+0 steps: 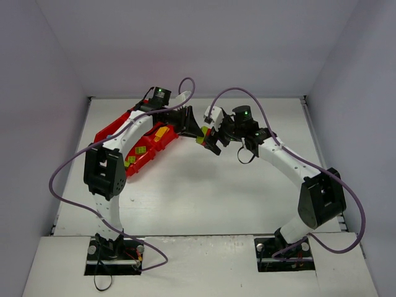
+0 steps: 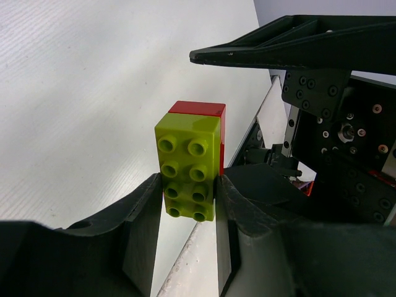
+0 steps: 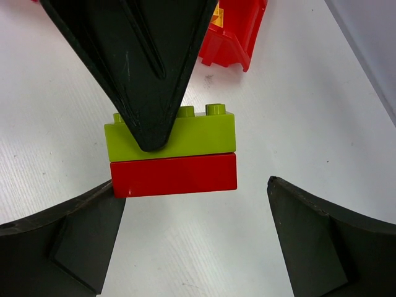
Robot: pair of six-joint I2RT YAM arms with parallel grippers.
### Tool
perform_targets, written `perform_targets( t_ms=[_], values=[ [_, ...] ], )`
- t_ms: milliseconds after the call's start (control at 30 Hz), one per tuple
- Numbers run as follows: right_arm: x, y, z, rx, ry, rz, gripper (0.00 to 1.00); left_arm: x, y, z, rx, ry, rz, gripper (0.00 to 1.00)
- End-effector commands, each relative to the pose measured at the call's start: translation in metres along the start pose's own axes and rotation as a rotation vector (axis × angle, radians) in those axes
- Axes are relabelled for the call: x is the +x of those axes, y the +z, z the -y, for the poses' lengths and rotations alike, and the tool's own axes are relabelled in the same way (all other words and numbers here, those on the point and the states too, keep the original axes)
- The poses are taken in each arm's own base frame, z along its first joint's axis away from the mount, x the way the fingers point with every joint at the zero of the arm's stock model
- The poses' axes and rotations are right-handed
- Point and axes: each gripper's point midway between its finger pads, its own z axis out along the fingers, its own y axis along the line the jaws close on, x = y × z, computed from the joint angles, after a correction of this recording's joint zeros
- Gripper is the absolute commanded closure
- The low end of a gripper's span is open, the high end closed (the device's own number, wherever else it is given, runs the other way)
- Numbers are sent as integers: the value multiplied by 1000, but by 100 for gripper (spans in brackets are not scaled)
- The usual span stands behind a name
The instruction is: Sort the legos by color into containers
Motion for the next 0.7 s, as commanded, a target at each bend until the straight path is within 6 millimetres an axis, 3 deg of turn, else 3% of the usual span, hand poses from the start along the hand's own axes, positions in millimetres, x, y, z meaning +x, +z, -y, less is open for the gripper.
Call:
perform_targets(
  t_ms=[0, 467, 667],
  values=[
    [-47, -9, 14, 35, -71, 120, 7, -10, -8, 28, 50, 84, 29, 88],
    [-53, -4, 9, 9, -74, 137, 8, -8, -5, 32, 62, 77, 27, 88],
    [-54, -2, 4, -10, -69, 144, 16, -8, -6, 36, 72, 79, 34, 88]
  ],
)
